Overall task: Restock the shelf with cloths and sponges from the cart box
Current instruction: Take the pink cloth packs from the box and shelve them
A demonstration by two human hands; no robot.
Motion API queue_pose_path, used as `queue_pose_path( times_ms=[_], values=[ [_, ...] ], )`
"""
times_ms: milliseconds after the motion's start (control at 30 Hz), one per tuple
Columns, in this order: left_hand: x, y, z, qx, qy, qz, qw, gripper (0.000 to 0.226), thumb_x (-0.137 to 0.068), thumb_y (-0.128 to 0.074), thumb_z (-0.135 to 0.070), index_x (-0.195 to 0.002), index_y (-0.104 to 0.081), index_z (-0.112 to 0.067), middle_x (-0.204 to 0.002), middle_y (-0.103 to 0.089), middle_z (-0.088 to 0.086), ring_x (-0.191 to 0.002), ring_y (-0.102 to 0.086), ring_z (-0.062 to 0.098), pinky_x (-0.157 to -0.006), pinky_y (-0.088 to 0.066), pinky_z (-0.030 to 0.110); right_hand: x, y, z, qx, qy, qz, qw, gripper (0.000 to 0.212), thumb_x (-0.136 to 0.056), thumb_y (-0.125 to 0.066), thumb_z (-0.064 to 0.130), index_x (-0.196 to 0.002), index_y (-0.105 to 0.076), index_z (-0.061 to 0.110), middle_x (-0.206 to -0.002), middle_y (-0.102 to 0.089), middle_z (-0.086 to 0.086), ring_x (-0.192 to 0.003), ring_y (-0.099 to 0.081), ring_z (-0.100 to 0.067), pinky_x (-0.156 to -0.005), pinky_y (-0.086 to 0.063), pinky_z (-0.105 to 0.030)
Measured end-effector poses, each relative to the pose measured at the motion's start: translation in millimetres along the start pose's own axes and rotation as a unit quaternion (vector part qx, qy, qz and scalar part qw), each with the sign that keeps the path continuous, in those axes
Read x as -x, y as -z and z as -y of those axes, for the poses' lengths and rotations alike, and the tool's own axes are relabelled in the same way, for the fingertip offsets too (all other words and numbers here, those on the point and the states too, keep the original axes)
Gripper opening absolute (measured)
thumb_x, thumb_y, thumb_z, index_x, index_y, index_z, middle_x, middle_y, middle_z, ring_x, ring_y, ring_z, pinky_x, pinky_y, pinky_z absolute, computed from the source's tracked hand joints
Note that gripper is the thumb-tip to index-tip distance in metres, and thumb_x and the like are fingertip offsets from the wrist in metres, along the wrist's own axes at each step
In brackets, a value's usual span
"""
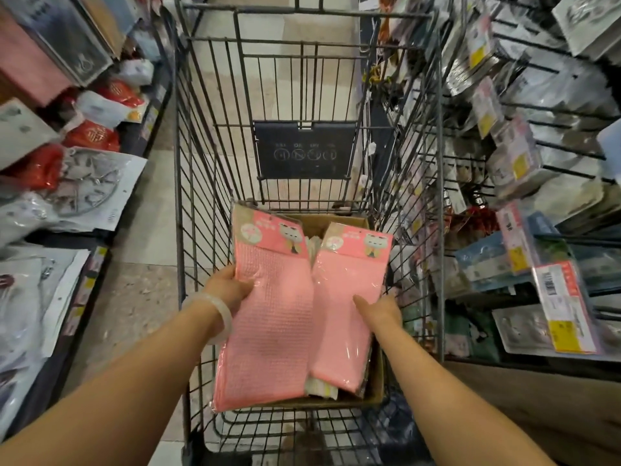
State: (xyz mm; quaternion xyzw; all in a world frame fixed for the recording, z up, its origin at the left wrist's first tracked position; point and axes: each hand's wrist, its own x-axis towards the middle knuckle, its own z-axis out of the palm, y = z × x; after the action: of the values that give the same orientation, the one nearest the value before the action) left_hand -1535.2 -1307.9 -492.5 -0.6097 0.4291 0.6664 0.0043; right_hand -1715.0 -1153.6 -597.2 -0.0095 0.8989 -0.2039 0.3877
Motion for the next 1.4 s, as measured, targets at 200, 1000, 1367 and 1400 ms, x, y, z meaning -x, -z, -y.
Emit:
queue_pose_path(
  times_ms=[200, 1000, 1367, 1400],
  values=[
    [5.4, 10.9, 2.2, 0.01, -0.012, -0.01, 1.0, 0.033, -0.093, -0.05, -0.003, -0.124, -0.057, -0.015, -0.091, -0.066, 0.005, -0.075, -0.064, 0.022, -0.07, -0.055, 0.036, 7.5, 8.2, 16.1, -0.08, 0.03, -0.018, 0.996, 0.031, -0.087, -0.056, 0.011, -0.116, -0.049, -0.001, -0.117, -0.059, -0.019, -0.103, -0.059, -0.035, -0.084, -0.05, -0.039],
    [253.1, 87.6, 82.8, 0.007, -0.261, 0.307, 0.915, 0.026, -0.095, -0.042, 0.004, -0.1, -0.061, -0.014, -0.067, -0.074, 0.001, -0.057, -0.071, 0.014, -0.051, -0.059, 0.027, 418.9, 68.9, -116.6, -0.42, 0.325, -0.087, 0.843, 0.052, -0.055, -0.055, -0.002, -0.105, -0.055, 0.012, -0.087, -0.064, 0.0, -0.071, -0.06, -0.01, -0.056, -0.052, -0.015],
    [403.3, 1.4, 147.0, -0.072, -0.336, 0.401, 0.849, 0.024, -0.093, -0.044, 0.006, -0.096, -0.061, -0.011, -0.067, -0.073, -0.002, -0.059, -0.069, 0.014, -0.054, -0.055, 0.029, 552.9, 128.0, -270.3, -0.488, 0.342, -0.211, 0.775, 0.048, -0.079, -0.049, -0.024, -0.093, -0.056, 0.021, -0.094, -0.065, -0.006, -0.08, -0.064, -0.016, -0.068, -0.053, -0.028],
    [414.9, -10.6, 156.0, -0.077, -0.334, 0.414, 0.843, 0.025, -0.092, -0.044, 0.008, -0.098, -0.06, -0.01, -0.066, -0.073, 0.0, -0.056, -0.069, 0.014, -0.051, -0.056, 0.029, 560.9, 131.6, -288.3, -0.493, 0.342, -0.223, 0.768, 0.048, -0.077, -0.051, -0.024, -0.094, -0.056, 0.021, -0.091, -0.065, -0.004, -0.078, -0.064, -0.013, -0.065, -0.053, -0.025]
  ],
)
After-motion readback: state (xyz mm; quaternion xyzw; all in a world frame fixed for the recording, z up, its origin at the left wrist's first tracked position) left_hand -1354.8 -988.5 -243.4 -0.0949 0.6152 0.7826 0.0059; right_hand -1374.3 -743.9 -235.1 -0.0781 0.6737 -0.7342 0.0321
